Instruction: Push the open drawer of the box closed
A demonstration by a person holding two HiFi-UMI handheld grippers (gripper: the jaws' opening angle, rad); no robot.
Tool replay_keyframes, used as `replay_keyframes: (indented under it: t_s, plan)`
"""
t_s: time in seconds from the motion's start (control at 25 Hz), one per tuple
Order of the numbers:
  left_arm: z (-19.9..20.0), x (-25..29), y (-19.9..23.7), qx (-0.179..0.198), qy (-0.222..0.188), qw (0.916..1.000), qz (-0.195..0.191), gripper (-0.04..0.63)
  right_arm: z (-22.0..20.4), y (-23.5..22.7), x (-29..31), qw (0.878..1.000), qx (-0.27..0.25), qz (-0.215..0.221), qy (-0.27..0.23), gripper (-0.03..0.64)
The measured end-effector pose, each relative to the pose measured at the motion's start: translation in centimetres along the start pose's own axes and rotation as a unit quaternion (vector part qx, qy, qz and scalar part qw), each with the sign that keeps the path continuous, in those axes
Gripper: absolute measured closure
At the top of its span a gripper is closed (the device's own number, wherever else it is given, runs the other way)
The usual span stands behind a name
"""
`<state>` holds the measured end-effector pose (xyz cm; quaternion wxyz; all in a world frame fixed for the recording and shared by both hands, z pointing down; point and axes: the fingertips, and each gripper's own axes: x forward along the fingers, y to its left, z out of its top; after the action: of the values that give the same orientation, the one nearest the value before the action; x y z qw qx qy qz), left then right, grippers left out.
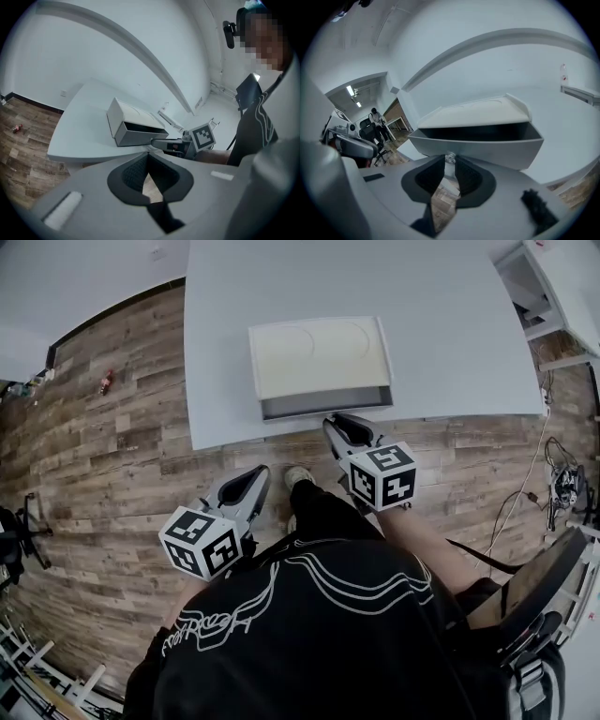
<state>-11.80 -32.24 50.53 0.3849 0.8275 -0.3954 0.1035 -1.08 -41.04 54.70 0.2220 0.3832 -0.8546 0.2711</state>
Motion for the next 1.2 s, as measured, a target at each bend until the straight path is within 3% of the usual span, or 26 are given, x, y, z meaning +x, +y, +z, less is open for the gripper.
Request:
replay_keyframes:
  t_s: [0.64, 1.0, 1.2]
  plan:
    - [2.2, 1.4, 2.0, -0.004, 0.002, 0.9999, -0.013, 0.588, 2.6, -1.9, 2.7, 1.000, 0.001, -0.011, 0.006, 0.543]
    - [1.8, -0.1, 0.3, 0.012, -0.009, 0.9998, -0.009, 0.588, 1.9, -1.4, -0.1, 0.999, -0.028, -0.040, 0.001, 0.543]
    - [2.6, -1.5, -1.9, 0.049, -0.028, 0.9983, -0.018, 0.588, 2.4, 2.6, -3.5, 0.997, -0.078, 0.021, -0.018, 0.543]
